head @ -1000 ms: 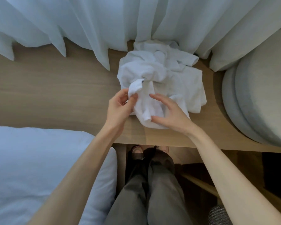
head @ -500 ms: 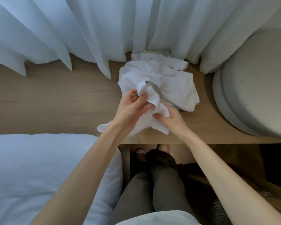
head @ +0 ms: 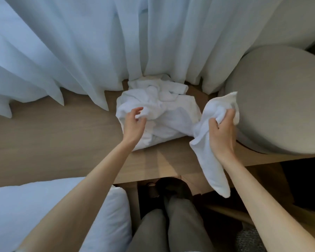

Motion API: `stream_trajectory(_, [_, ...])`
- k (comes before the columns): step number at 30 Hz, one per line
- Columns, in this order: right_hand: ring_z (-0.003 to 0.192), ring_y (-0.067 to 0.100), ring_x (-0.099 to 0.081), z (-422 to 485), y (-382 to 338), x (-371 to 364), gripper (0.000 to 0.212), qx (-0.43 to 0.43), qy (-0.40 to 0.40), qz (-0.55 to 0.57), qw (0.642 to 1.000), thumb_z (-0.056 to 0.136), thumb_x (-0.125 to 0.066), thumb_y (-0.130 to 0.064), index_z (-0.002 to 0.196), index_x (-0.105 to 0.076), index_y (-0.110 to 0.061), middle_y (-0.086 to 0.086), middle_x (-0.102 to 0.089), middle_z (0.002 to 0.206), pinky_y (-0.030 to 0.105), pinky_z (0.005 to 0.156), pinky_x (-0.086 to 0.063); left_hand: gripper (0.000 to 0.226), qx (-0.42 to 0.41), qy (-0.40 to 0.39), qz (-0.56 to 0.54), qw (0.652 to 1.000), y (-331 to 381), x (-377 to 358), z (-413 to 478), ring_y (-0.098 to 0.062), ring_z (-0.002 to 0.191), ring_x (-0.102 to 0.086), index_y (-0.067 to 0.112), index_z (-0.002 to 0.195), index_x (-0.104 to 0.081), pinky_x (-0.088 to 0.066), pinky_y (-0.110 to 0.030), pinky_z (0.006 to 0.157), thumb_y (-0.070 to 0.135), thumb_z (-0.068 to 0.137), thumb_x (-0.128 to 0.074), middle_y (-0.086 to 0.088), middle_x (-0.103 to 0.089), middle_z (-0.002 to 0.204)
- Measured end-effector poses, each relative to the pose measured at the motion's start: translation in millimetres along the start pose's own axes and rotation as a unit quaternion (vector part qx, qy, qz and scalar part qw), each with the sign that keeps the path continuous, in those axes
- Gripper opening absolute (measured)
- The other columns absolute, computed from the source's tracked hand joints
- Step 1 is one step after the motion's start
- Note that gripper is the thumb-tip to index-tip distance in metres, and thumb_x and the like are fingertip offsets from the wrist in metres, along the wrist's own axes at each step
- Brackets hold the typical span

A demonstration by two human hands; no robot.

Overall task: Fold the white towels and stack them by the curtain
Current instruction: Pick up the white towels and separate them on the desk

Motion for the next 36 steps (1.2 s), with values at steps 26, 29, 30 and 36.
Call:
stream_trajectory(26, [0.082,0.020,-0.050,43.3,6.7,-32.1,0.014,0.010,-0.044,-0.022,0.999,0.099,-0.044,-0.026,0.100,-0.035,-0.015,0.001,-0.045,0.091,0.033,0.066,-0.045,0.014,-0.150,0.020,0.007,0.988,91.8,-24.6,39.7,-0.001,0.058,-0.044,0.013,0.091,-0.043,-0.038,-0.011,0.058,0.022,0.101,-0.043,0.009,-0.045,0.070])
stream_trajectory(29, [0.074,0.013,-0.051,39.3,-7.1,-1.9,0.015,0.001,-0.011,-0.001,1.000,0.101,-0.039,-0.033,0.102,-0.033,-0.019,-0.006,-0.046,0.086,0.030,0.061,-0.044,0.012,-0.188,-0.028,-0.011,0.982,131.6,-35.7,6.9,0.003,0.056,-0.045,0.015,0.091,-0.045,-0.037,-0.012,0.056,0.023,0.100,-0.045,0.013,-0.047,0.071])
stream_trajectory(30, [0.070,0.010,-0.050,37.6,-11.7,9.0,0.015,0.004,0.002,0.004,1.000,0.101,-0.038,-0.034,0.101,-0.033,-0.020,-0.008,-0.045,0.083,0.029,0.059,-0.042,0.012,-0.199,-0.043,-0.015,0.979,142.4,-40.9,-3.9,0.003,0.056,-0.045,0.015,0.091,-0.045,-0.036,-0.012,0.056,0.023,0.100,-0.045,0.013,-0.047,0.071])
stream_trajectory(36, [0.060,0.006,-0.044,28.9,-23.5,84.7,0.014,0.021,0.057,-0.003,0.998,0.101,-0.040,-0.027,0.097,-0.030,-0.017,-0.009,-0.042,0.076,0.015,0.049,-0.032,0.012,-0.232,-0.108,-0.037,0.966,195.0,-83.2,-52.1,0.004,0.062,-0.046,0.018,0.088,-0.046,-0.036,-0.013,0.059,0.021,0.099,-0.048,0.015,-0.050,0.071])
Point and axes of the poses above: each hand's wrist, its own z-axis towards the middle knuckle, its own x-axis out of the back of the hand, y = z × x, the point moved 9 cm from there along z, towards the middle knuckle
